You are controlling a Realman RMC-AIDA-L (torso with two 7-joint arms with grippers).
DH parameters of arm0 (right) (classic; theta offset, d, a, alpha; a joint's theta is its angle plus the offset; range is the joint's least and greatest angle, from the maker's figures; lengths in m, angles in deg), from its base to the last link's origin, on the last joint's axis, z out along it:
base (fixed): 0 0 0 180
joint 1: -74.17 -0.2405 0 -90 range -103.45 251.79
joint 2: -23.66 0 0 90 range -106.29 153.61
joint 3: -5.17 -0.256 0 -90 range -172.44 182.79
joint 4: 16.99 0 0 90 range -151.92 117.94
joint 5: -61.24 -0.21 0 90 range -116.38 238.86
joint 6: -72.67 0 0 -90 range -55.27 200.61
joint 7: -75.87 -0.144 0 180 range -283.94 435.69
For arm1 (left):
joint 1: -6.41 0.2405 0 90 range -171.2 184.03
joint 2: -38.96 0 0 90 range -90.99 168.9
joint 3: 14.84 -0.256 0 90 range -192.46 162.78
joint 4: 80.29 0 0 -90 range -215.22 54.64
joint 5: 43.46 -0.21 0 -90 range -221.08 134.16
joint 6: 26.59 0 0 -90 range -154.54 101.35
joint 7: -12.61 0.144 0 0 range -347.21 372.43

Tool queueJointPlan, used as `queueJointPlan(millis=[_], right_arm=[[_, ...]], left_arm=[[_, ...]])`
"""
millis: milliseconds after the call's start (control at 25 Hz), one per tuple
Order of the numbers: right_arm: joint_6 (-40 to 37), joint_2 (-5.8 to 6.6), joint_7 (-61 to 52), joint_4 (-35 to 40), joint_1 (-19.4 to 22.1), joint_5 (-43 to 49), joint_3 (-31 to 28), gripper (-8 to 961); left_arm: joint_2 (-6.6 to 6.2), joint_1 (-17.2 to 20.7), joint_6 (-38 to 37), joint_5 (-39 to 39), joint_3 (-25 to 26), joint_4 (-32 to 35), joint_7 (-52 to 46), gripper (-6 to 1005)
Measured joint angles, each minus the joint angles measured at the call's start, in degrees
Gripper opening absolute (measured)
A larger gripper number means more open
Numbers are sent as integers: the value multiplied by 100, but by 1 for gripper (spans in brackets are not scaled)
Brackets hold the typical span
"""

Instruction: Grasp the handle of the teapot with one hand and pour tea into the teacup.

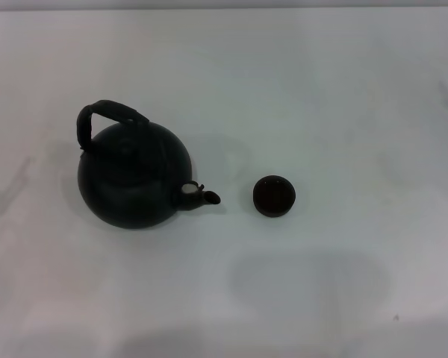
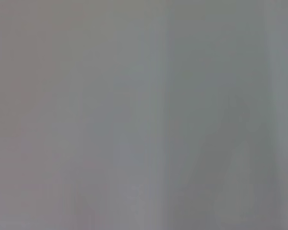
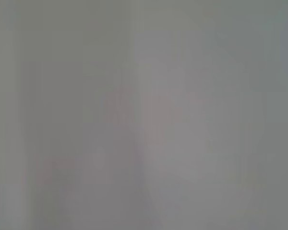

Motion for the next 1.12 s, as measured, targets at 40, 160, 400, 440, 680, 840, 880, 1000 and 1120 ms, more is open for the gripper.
queueJointPlan(millis=[40,160,400,440,680,840,880,1000,1120], right_arm=[[34,0,120,-100,63,0,-318,785],[97,2,330,-304,123,1,-729,785],[716,14,1426,-1222,269,1,-2090,785],[794,15,1556,-1314,287,0,-2226,785],[939,18,2212,-1758,525,1,-2542,785],[1023,20,2903,-2127,629,7,-2554,785],[1052,23,3059,-2221,641,16,-2551,785],[1115,27,3409,-2442,653,49,-2509,785],[1114,27,3493,-2566,648,54,-2501,785]], left_arm=[[0,1,-4,30,74,-48,4,801],[0,2,-11,241,207,-251,74,801],[-2,-47,-11,863,263,-698,414,800],[-1,-57,-11,939,264,-760,456,800],[16,-250,-10,1470,267,-1356,979,800],[22,-476,-11,1796,264,-1891,1444,801],[22,-521,-14,1840,265,-1989,1503,801],[22,-658,-26,2004,265,-2291,1697,801],[21,-742,-54,2090,266,-2500,1870,800]])
